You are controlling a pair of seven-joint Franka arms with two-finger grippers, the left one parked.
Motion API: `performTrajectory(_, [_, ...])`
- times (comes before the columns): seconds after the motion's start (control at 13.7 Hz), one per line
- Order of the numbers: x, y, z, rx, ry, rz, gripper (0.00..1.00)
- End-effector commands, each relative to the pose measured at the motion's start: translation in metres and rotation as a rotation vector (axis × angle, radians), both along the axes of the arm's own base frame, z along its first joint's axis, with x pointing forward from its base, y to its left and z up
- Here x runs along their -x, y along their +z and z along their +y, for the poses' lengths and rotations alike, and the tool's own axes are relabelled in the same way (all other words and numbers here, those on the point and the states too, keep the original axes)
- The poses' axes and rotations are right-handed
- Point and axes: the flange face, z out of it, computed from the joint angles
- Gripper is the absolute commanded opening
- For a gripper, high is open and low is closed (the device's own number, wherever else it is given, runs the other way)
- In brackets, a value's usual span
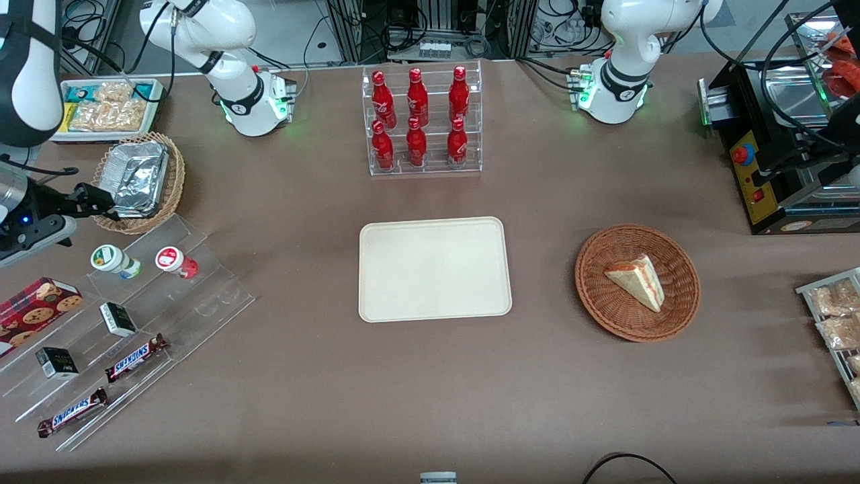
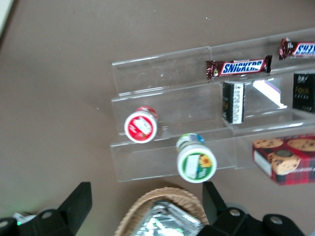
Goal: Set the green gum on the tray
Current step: 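Move the right gripper down toward the green-and-white gum canister on the rack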
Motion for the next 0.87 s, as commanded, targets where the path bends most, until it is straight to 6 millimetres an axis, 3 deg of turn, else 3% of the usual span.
performTrajectory(0.0, [0.0, -0.02, -0.023, 0.019, 0.137, -0.036, 1.0])
performTrajectory(0.51, [0.012, -0.067, -0.056, 0.022, 0.174, -0.099, 1.0])
performTrajectory(0.8, [0.015, -0.085, -0.056, 0.017, 0.181, -0.121, 1.0])
